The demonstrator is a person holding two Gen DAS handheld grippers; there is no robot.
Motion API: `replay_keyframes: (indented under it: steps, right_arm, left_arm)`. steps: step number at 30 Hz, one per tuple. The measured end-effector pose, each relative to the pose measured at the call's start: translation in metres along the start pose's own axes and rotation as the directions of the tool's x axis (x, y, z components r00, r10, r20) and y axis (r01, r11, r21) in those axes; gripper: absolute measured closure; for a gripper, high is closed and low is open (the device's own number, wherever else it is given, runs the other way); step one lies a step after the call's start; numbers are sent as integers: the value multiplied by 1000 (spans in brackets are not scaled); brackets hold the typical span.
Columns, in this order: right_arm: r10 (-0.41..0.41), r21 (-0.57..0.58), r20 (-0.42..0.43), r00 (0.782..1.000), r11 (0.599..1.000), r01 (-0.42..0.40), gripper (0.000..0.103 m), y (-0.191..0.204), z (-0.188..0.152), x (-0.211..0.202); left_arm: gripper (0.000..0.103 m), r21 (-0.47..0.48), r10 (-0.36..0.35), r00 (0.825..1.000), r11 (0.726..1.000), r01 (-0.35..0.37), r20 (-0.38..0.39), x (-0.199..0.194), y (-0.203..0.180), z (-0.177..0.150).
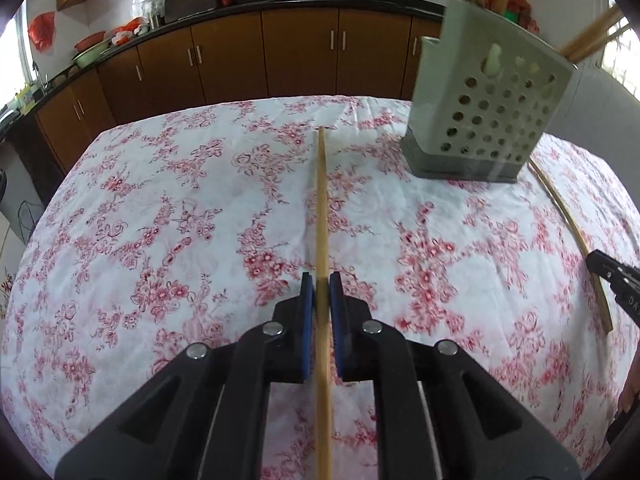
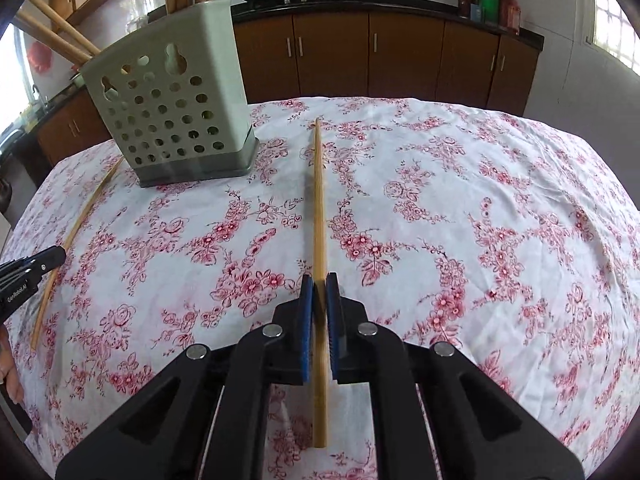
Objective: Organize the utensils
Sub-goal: 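Return to the cloth and grasp another chopstick with each gripper, then hold the grasped chopsticks against the cloth with both grippers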
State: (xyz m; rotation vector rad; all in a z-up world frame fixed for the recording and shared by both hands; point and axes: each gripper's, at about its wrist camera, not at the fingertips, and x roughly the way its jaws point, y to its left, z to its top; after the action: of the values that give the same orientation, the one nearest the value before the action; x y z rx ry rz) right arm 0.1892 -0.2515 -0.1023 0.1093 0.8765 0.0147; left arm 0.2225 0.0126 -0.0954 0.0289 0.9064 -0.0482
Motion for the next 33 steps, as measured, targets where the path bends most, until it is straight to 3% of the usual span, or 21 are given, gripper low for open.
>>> replay_keyframes:
  steps: [9, 33]
  right_arm:
    - [-4, 0, 0, 1000, 1000, 4, 95, 2, 1, 0]
    - [-7, -3, 2, 1000, 1000, 7, 95, 1, 1, 0]
  left_arm:
    - [90, -36, -32, 999, 999, 32, 3, 0, 8, 0]
    - [90, -38, -34, 999, 999, 34, 4, 0, 9, -1]
